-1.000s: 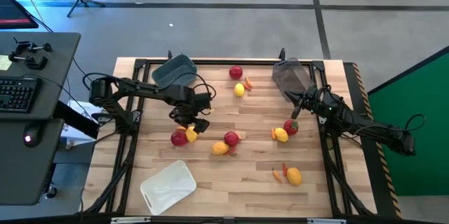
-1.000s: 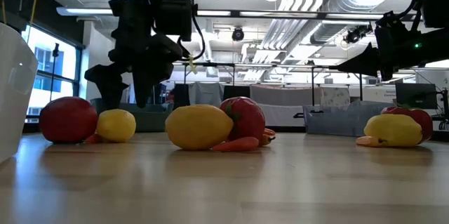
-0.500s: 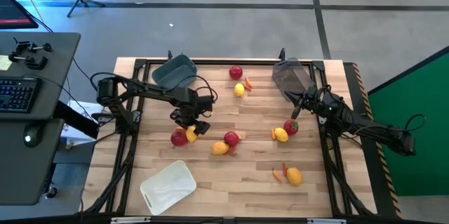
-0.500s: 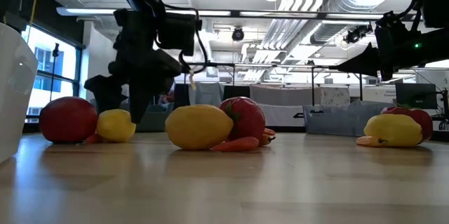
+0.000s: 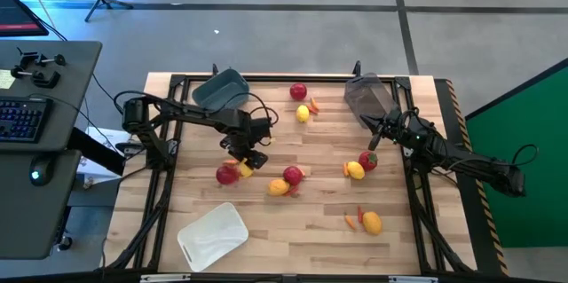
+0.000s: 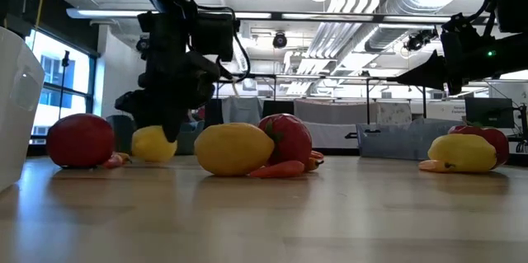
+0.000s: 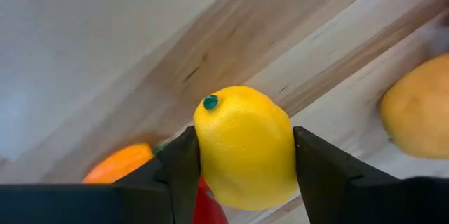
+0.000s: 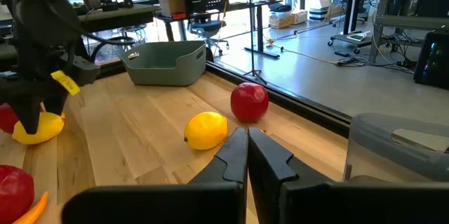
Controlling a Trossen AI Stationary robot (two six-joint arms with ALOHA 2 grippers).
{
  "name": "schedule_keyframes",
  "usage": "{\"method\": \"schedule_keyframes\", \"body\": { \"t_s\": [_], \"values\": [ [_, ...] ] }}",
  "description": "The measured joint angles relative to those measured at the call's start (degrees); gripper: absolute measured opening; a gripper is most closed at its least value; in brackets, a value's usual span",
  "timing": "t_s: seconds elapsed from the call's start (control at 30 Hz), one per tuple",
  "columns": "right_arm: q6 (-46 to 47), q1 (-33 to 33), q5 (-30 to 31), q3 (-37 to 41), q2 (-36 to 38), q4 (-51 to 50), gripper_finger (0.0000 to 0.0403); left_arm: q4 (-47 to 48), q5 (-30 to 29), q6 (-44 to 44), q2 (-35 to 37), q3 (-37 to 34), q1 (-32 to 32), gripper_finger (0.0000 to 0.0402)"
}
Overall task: Sort produce into baskets
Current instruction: Put the yellow lemon into the blue bin
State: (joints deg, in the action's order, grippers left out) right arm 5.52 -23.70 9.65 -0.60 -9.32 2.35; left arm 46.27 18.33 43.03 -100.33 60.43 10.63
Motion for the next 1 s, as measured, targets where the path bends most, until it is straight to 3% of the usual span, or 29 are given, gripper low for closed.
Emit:
{"method": "schedule_keyframes", "body": {
  "t_s": [0.27,0.5,0.8,1.0],
  "values": [
    [0.0,0.0,0.0,0.0,0.0,0.0,0.0,2.9,-0.5,-6.6,0.0,6.9,7.1,0.0166],
    [0.0,0.0,0.0,0.0,0.0,0.0,0.0,10.3,-8.6,-12.3,0.5,15.3,16.3,0.0164],
    [0.0,0.0,0.0,0.0,0.0,0.0,0.0,11.8,-14.5,-14.8,4.3,16.1,30.4,0.0164],
    [0.0,0.0,0.0,0.0,0.0,0.0,0.0,10.3,-15.1,-16.8,3.8,16.0,38.1,0.0164]
  ]
}}
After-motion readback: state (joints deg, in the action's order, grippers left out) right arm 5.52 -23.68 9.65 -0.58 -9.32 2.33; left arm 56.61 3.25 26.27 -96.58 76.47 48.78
